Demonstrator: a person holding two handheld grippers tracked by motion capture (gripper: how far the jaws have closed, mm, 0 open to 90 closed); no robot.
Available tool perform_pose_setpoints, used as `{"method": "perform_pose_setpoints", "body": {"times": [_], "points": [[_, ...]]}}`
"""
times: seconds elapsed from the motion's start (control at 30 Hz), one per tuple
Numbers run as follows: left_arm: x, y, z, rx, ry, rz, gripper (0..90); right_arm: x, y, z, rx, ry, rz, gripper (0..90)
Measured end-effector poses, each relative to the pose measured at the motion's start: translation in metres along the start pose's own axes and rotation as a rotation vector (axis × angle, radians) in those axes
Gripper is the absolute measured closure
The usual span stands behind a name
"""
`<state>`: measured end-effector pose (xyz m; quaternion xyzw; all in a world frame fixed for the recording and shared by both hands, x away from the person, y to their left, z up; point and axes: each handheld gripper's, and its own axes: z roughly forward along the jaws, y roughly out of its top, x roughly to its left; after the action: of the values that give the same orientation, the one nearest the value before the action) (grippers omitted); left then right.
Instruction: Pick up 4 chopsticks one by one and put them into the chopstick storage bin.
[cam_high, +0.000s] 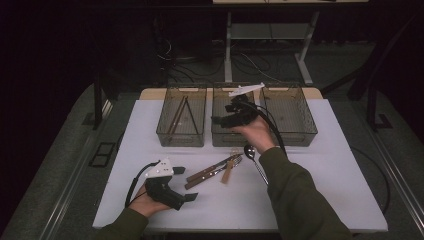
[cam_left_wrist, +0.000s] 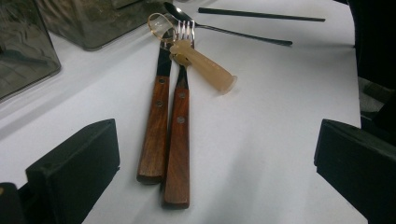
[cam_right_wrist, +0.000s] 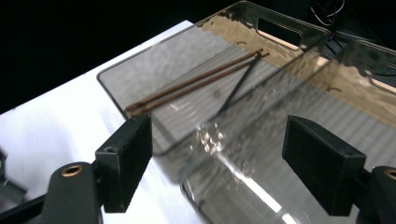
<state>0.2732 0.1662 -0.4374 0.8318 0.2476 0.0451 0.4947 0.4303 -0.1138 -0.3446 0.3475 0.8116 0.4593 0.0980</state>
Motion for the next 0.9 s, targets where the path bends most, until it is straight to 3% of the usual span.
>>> {"method": "perform_pose_setpoints", "body": {"times": [0.37,0.9], "points": [[0.001,0.000,-0.001,0.007,0.007,0.006,0.0,-0.015,-0.033,-0.044,-0.005,-0.010,-0.001,20.3],[0.001,-0.001,0.000,0.018,0.014,0.009,0.0,-0.023,-0.087,-0.095,0.000,-0.010,-0.013,20.4]]}}
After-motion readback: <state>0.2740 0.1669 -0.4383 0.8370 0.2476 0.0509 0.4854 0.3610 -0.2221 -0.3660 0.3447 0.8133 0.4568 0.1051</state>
